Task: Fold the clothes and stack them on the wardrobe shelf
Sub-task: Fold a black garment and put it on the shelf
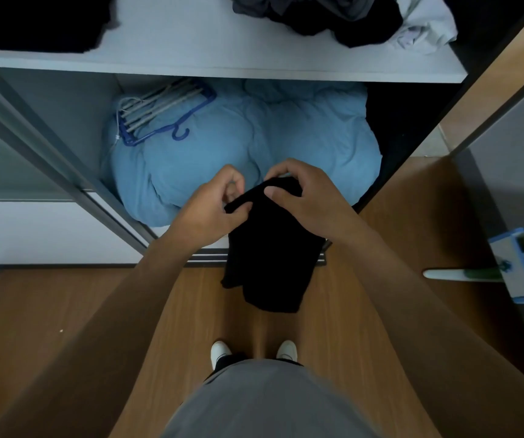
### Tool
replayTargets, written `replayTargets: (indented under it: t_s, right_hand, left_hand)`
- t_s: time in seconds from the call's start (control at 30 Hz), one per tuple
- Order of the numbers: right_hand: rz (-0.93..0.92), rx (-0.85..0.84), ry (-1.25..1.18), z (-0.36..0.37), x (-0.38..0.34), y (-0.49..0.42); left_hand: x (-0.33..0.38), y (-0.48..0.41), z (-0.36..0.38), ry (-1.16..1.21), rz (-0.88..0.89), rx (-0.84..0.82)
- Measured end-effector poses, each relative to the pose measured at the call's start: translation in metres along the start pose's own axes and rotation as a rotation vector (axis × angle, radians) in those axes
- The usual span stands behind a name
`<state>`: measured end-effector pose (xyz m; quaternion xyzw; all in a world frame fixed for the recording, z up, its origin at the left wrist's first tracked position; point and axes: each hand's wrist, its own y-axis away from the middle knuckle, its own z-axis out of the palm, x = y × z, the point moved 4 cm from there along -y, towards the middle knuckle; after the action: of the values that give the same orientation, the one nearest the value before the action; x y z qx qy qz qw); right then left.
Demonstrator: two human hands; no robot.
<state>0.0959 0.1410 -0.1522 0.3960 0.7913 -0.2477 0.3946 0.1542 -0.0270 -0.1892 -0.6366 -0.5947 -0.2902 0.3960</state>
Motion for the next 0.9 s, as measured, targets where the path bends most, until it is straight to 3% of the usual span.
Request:
replayTargets:
  t_s: [0.2,0.53,0.67,0.9]
  right_hand:
    - [-0.046,-0.133,0.134,0.006,-0.004,0.000]
    - [0.055,-0.148,0.399,-0.005,0.001,-0.005]
    - [0.047,-0.128,0.346,-0.005,-0.001,-0.003]
    - [-0.124,-0.090,0.218,0.006,-0.023,-0.001]
  left_hand:
    - [-0.013,0.006,0.009,-0.035,-0.004,-0.081]
    - [-0.003,0.000,0.008,0.165,-0.063,0.029]
    - [-0.001,0.000,0.008,0.171,-0.036,0.011]
    - [-0.011,0.001,0.001,0.091,0.001,-0.101]
